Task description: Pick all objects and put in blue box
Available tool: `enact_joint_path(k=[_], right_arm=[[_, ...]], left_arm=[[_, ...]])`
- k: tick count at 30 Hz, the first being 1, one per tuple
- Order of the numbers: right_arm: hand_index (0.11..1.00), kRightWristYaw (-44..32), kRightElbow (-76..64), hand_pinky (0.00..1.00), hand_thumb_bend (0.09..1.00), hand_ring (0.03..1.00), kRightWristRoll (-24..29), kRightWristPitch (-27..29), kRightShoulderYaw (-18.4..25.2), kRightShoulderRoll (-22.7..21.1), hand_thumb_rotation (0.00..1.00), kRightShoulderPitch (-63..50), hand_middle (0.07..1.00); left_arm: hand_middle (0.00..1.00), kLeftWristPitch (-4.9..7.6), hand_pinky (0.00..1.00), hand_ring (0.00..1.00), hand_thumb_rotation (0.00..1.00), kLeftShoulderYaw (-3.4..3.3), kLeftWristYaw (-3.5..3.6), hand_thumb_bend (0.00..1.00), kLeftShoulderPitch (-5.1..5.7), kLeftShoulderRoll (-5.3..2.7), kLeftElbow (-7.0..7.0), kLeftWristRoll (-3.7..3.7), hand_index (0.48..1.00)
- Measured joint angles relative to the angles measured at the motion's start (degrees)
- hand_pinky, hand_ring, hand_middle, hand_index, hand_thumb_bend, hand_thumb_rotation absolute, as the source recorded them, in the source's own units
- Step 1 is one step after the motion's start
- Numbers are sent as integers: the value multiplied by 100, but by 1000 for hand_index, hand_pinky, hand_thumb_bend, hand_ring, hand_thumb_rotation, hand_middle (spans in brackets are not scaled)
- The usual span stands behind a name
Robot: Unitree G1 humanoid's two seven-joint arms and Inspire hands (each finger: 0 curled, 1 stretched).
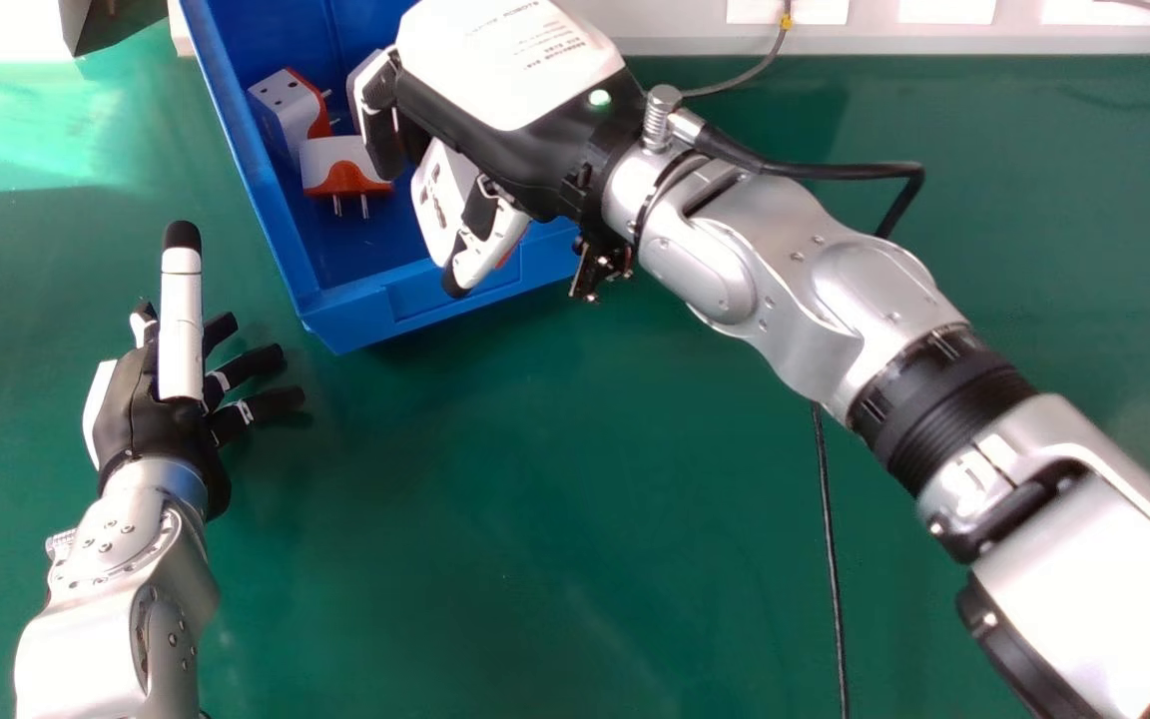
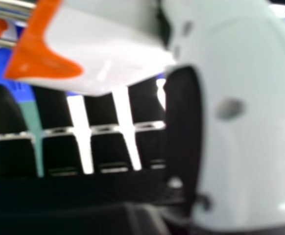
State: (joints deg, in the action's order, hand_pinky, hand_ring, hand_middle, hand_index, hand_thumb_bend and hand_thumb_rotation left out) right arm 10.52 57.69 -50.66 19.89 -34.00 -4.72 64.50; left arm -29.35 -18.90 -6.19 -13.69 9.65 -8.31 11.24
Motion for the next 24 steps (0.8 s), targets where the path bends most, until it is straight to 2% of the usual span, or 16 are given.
enact_joint_path(k=[7,12,17,24], right_arm=[[489,810,1149,319,500,437,-245,-63,-318,274,0,592,522],[484,1312,1593,325,498,451,-592,-241,-727,428,0,869,535],[487,1451,1775,327,498,454,-979,-305,-1186,538,0,1095,533],[491,1574,1892,333,499,463,-1073,-306,-1354,539,0,1348,527]], left_arm=[[905,-6,665,764,940,2,3,808,1,-2,16,3,1000],[904,0,657,763,940,0,7,817,5,-2,13,3,1000],[904,33,657,763,941,-1,8,819,3,-6,-13,5,1000],[904,51,658,764,940,-6,-4,829,2,-24,-14,10,1000]])
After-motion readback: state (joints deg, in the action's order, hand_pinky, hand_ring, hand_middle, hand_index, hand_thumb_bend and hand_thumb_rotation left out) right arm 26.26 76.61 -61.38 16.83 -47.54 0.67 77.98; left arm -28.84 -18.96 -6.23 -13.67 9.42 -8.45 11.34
